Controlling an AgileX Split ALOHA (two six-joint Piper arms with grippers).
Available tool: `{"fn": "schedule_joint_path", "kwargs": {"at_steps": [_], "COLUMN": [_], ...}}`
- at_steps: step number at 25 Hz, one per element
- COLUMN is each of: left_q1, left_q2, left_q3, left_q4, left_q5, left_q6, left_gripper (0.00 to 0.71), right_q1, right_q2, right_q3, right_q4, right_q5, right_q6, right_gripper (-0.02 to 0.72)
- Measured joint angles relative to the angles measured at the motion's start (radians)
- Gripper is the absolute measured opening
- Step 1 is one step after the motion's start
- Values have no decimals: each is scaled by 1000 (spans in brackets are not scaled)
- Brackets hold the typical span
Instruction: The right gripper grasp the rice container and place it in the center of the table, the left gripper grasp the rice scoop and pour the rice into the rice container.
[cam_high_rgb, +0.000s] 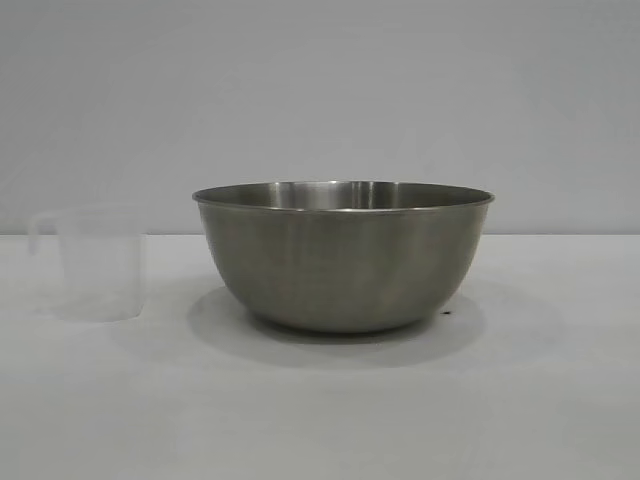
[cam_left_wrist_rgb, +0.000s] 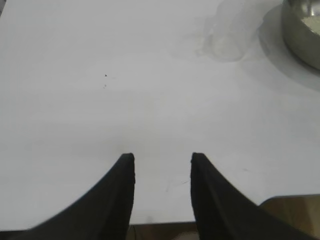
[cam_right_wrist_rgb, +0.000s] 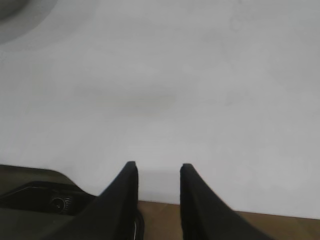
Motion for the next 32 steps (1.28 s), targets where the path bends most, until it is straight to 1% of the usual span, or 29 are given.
{"fn": "schedule_joint_path", "kwargs": {"at_steps": [4, 11, 17, 32], "left_q1": [0, 0, 0, 0], "left_q2": [-8, -43, -113, -115], "left_q3": [6, 8, 8, 8], "left_q4": [47, 62, 68, 66], "left_q5": [0, 0, 0, 0], "left_q6": [-61, -82, -86, -76], "left_gripper": [226, 226, 226, 226], "right_q1": [0, 0, 0, 0], "right_q2": [0, 0, 0, 0], "right_q3": [0, 0, 0, 0], "right_q4": [0, 0, 0, 0], "right_q5": [0, 0, 0, 0], "right_q6": [0, 0, 0, 0], "right_gripper": [208, 208, 208, 208]}}
